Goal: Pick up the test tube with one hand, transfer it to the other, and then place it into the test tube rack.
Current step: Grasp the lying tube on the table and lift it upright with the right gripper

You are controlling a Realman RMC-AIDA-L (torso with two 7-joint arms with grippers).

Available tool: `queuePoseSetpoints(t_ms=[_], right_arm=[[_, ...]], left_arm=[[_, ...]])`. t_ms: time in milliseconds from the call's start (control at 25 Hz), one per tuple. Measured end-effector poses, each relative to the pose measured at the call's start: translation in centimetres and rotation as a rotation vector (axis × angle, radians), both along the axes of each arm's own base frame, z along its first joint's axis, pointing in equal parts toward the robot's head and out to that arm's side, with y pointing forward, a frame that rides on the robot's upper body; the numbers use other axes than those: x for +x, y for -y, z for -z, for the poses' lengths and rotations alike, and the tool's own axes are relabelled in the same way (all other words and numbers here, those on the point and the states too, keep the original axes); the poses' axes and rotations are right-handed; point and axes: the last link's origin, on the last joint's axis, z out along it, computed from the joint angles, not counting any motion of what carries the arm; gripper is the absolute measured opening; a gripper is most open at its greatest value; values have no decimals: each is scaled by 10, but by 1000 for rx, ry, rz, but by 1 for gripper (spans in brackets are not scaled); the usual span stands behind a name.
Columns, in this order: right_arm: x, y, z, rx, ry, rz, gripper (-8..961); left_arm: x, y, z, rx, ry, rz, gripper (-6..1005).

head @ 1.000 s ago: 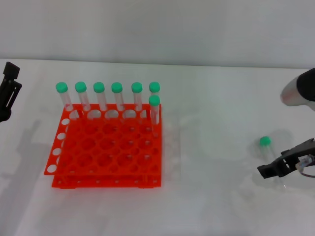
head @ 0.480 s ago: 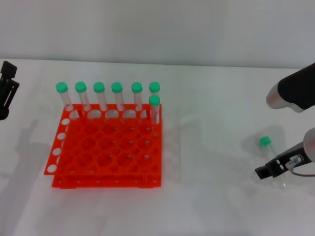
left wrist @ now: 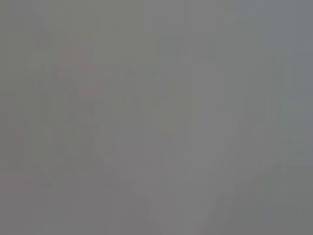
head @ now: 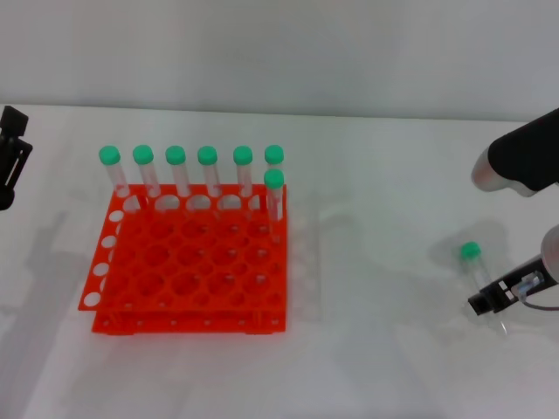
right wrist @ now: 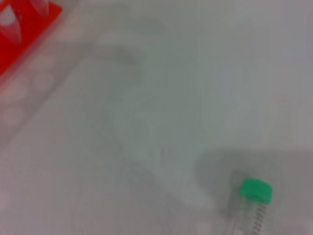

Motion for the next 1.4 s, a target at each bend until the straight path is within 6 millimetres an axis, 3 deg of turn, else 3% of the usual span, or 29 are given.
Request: queuePoseSetpoints(t_ms=[520,760,1080,1400], right_arm=[[-1,-1,9,-35,75,11,541],[-2,-2,13,-51,97,11,367],[0,-7,14,-58,107,28,278],[1,-11,12,-51,103,41,274]], left_arm=[[-1,-1,-2,11,3,-6,891],[1,-6,-1,6,3,-6,891],[4,-10,-1,5,4,1,891],[4,-10,-2,6,3,1,890]])
